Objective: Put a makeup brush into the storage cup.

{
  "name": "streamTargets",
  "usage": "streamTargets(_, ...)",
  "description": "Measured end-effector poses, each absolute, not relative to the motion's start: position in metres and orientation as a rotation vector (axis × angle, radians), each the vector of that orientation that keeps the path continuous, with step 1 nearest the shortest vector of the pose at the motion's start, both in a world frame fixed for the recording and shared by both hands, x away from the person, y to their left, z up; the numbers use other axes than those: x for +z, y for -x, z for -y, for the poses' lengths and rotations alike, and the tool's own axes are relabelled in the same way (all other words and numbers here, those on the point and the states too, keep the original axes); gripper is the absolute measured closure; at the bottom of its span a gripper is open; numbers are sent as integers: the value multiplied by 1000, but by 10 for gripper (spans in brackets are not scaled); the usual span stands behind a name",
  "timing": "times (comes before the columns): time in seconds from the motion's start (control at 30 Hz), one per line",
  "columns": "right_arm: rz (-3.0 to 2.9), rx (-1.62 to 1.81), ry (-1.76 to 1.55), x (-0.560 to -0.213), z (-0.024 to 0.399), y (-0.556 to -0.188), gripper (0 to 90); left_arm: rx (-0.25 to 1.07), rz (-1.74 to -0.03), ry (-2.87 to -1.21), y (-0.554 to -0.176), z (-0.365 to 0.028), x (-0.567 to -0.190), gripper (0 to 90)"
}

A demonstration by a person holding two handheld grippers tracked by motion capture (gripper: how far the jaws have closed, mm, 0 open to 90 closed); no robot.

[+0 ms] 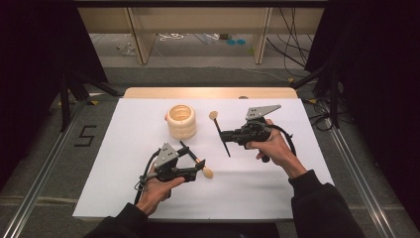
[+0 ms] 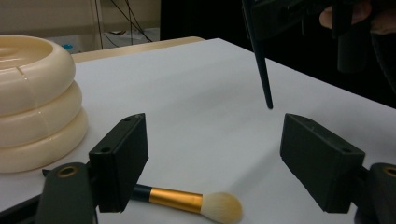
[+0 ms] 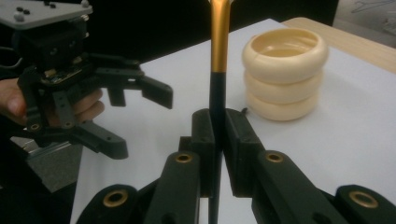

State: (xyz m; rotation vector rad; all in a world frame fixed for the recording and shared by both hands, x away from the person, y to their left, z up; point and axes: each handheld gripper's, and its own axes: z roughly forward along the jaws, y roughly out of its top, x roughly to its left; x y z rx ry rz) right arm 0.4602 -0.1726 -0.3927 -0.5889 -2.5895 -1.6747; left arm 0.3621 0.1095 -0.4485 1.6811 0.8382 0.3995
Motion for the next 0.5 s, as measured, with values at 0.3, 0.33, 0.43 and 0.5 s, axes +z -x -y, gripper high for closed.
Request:
streamTargets(0.3, 2564, -1677, 509, -395, 149, -449, 834, 371, -814, -1704, -357, -102, -449, 266)
streamTargets(0.33, 2563, -1671, 499, -396, 145, -448, 834, 374, -797, -1713, -358, -102, -449, 298)
streamTargets(0.43, 2540, -1702, 492, -398, 140, -446, 834, 350, -799, -1715, -357, -100, -450, 332)
streamTargets(0.5, 2536, -1684, 485, -397, 139, -445, 834, 345, -800, -1705, -356, -98, -449, 358)
